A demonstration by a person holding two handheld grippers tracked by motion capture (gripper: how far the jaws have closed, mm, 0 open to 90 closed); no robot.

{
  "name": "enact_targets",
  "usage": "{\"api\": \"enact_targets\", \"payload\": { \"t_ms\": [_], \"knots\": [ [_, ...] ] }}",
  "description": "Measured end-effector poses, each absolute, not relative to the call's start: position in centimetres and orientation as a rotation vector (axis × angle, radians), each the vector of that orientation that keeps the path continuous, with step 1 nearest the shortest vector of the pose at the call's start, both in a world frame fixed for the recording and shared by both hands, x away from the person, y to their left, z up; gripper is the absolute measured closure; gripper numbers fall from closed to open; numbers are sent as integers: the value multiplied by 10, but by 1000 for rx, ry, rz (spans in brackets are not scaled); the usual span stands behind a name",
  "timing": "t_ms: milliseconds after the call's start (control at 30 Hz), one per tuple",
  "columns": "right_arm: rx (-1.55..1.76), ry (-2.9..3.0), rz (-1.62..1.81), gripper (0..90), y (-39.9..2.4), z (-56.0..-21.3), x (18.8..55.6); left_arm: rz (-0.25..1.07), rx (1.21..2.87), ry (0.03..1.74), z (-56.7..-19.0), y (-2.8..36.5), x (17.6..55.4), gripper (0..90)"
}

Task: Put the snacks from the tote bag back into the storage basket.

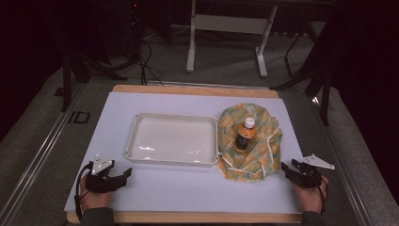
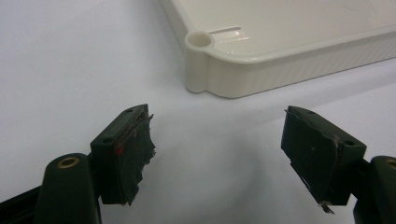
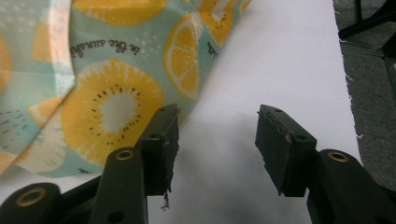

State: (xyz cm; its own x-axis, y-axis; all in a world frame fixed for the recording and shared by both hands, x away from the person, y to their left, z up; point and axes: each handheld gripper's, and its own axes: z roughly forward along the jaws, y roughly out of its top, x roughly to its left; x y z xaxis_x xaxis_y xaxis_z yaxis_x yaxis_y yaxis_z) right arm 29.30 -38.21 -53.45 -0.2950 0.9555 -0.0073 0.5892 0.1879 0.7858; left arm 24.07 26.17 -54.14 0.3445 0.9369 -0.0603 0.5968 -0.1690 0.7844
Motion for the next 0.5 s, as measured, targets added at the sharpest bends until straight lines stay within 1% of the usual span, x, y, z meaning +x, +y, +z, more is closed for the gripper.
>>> {"api": "enact_targets", "payload": {
  "t_ms": [167,500],
  "knots": [
    [1431,1947,971,539,-383,-533,291,576,1873,1341,-541,262,241,247],
    [1421,1955,996,581,-384,-531,290,565,1892,1300,-541,261,240,247]
  ]
}}
